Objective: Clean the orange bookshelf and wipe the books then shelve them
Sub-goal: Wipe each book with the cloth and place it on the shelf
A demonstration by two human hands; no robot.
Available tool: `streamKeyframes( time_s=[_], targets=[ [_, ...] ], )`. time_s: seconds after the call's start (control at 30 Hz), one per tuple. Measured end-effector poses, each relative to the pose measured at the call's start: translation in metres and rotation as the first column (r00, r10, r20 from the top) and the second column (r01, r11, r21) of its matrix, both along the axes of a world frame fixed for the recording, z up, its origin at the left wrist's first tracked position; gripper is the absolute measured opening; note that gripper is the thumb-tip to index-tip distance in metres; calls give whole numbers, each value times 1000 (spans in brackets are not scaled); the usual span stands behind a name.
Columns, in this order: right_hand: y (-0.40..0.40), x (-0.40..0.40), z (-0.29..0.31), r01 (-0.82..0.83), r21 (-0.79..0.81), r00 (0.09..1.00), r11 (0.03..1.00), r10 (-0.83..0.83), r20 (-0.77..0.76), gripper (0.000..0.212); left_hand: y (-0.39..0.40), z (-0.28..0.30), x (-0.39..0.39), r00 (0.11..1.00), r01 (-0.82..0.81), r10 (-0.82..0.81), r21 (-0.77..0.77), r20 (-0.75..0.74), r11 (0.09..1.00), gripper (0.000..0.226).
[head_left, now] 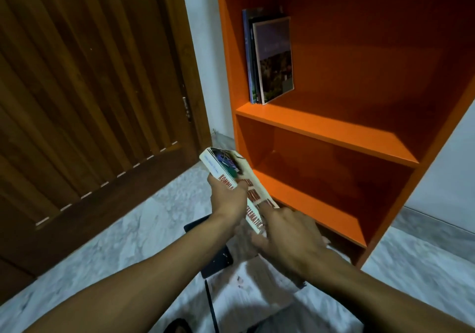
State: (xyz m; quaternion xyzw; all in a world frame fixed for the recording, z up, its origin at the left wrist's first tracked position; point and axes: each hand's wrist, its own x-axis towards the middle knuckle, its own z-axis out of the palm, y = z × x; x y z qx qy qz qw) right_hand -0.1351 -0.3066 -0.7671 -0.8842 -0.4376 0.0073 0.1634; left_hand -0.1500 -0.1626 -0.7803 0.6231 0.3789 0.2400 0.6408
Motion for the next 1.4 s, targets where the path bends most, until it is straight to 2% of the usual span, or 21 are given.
streamKeyframes(
  time_s=[0.07,0.1,0.13,0.17,0.23,0.27,0.3,0.33,0.37,0.47,0.53,0.6,0.7,0.73,0.77,0.8,0.87,0.9,1.07,1.2,1.4],
  targets=[
    [1,8,7,-16,-59,992,998,9,-125,37,8,-4,-2,999,-7,10,-55,45,998,36],
    [1,15,13,14,3,960,1000,-12,-281,39,12,-5,-3,998,-11,16,-73,62,997,31],
    [-1,23,21,93,111,882,989,-30,-471,41,14,-5,-4,996,-18,27,-100,85,995,28],
    [-3,33,26,229,203,747,952,-38,-664,41,16,-4,-6,993,-25,41,-135,114,990,26],
    [-12,52,38,557,217,302,801,48,-952,41,20,2,-10,984,-5,41,-202,172,979,25],
    [-18,58,44,675,152,49,722,161,-986,43,21,6,-13,980,18,27,-222,199,975,26],
    [-23,63,48,742,81,-157,665,290,-944,47,23,10,-16,974,45,7,-225,224,973,27],
    [-27,69,49,782,40,-270,621,396,-877,49,24,14,-19,968,76,-21,-214,251,974,29],
    [-30,73,49,805,34,-294,592,448,-844,48,27,18,-23,962,108,-52,-196,268,975,30],
    [-36,84,50,825,119,-184,553,460,-869,27,32,28,-31,947,184,-136,-145,290,972,33],
    [-35,89,55,856,225,-42,465,497,-867,25,33,32,-36,939,222,-188,-92,287,971,34],
    [-31,91,62,827,443,251,345,479,-841,18,29,33,-41,935,249,-226,-51,273,967,34],
    [-21,87,70,582,772,725,256,268,-635,19,17,33,-44,916,317,-299,-24,267,948,33],
    [-19,87,68,465,839,837,283,169,-521,23,13,33,-44,906,347,-331,-15,265,938,33],
    [-16,90,62,350,859,910,374,83,-407,31,8,33,-44,894,378,-364,-3,260,926,33],
    [-13,93,54,259,819,949,511,23,-314,37,3,33,-43,880,409,-396,6,262,912,33],
    [-8,92,35,139,638,976,757,2,-216,44,-6,33,-39,848,460,-441,6,293,888,31],
    [-6,87,26,96,572,980,814,23,-197,45,-10,34,-37,839,470,-447,2,310,883,30],
    [-9,71,-4,-14,603,959,798,180,-217,46,-1,37,-28,857,411,-363,-59,365,910,33],
    [-13,54,-23,-167,563,951,810,282,-124,46,19,41,-28,902,291,-217,-154,373,944,32],
    [-20,25,-46,-273,523,913,807,389,-125,39,47,44,-34,942,137,-55,-231,331,963,31]
  ],
)
